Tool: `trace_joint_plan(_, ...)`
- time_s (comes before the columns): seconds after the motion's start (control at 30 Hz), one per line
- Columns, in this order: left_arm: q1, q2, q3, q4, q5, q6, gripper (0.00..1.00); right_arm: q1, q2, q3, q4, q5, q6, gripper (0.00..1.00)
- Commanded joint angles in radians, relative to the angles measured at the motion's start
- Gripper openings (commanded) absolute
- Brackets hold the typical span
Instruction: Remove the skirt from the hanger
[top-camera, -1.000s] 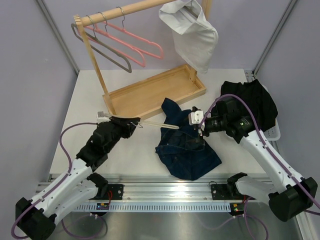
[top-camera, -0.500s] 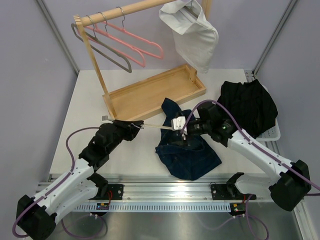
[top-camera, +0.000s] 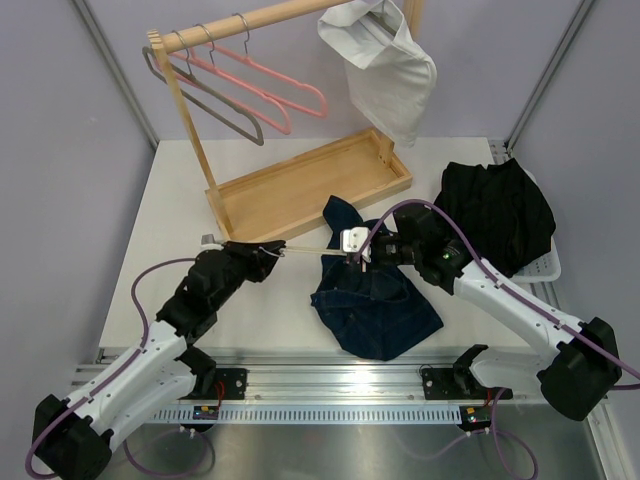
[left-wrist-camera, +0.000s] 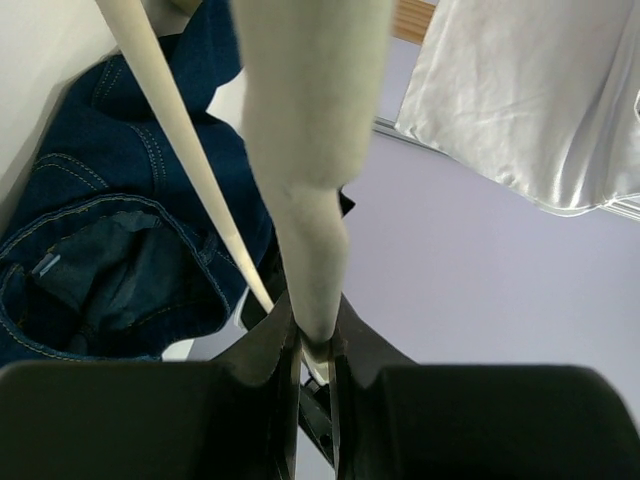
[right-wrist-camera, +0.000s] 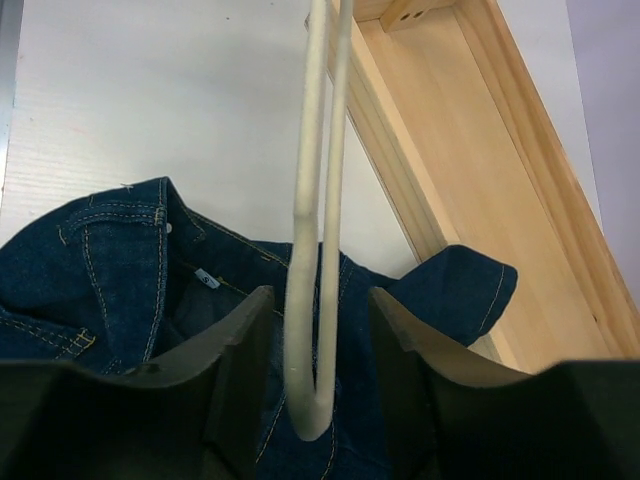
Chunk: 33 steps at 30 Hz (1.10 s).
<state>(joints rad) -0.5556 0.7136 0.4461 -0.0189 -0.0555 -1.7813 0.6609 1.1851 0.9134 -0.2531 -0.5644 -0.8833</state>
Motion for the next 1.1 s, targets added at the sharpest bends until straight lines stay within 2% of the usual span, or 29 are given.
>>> trace_joint_plan(0.0,0.006,-0.003,0.003,0.091,0.013,-0.023,0.00,0.002,-0.016,0.002,0.018,-0.002,-0.009,0.46)
trace_joint_plan(0.03,0.006,-0.003,0.002,0.092,0.016,-0.023,0.00,0.003,-0.015,0.005,0.011,-0.006,-0.009,0.37)
trace_joint_plan(0.13,0.010,0.001,0.000,0.102,0.019,-0.029,0.00,0.003,-0.013,0.019,-0.011,-0.025,-0.014,0.28)
trace_joint_plan(0.23,0.011,0.006,0.000,0.112,0.022,-0.033,0.00,0.003,-0.013,0.024,-0.024,-0.031,-0.020,0.14)
trace_joint_plan(0.27,0.011,0.009,-0.003,0.119,0.023,-0.035,0.00,0.003,-0.013,0.025,-0.026,-0.031,-0.019,0.05)
trace_joint_plan(0.3,0.013,0.009,-0.003,0.128,0.025,-0.035,0.00,0.003,-0.018,0.028,-0.029,-0.034,-0.011,0.01)
trace_joint_plan(0.4,0.016,0.015,-0.021,0.155,0.026,-0.040,0.02,0.003,-0.034,0.042,-0.043,-0.032,0.015,0.00)
trace_joint_plan(0.47,0.022,0.014,-0.041,0.174,0.032,-0.044,0.15,0.003,-0.042,0.056,-0.064,-0.026,0.018,0.00)
trace_joint_plan(0.5,0.025,0.014,-0.047,0.194,0.034,-0.044,0.33,0.002,-0.051,0.061,-0.069,-0.014,0.024,0.00)
trace_joint_plan(0.6,0.034,0.001,-0.073,0.235,0.043,-0.038,0.57,-0.003,-0.067,0.062,-0.086,0.009,0.029,0.00)
trace_joint_plan(0.7,0.043,-0.025,-0.061,0.222,0.039,0.005,0.68,-0.027,-0.082,0.061,-0.097,0.017,0.065,0.00)
trace_joint_plan(0.73,0.049,-0.034,-0.052,0.200,0.026,0.034,0.75,-0.038,-0.085,0.062,-0.103,0.012,0.070,0.00)
trace_joint_plan(0.8,0.054,-0.066,-0.037,0.140,0.007,0.071,0.79,-0.096,-0.100,0.061,-0.104,-0.009,0.101,0.00)
trace_joint_plan(0.83,0.062,-0.077,-0.018,0.111,-0.018,0.110,0.86,-0.122,-0.107,0.061,-0.106,-0.023,0.113,0.00)
trace_joint_plan(0.97,0.079,-0.141,0.014,-0.045,-0.099,0.223,0.95,-0.266,-0.137,0.076,-0.117,-0.080,0.167,0.00)
trace_joint_plan(1.07,0.083,-0.204,0.009,-0.056,-0.147,0.334,0.99,-0.337,-0.151,0.090,-0.149,-0.077,0.188,0.00)
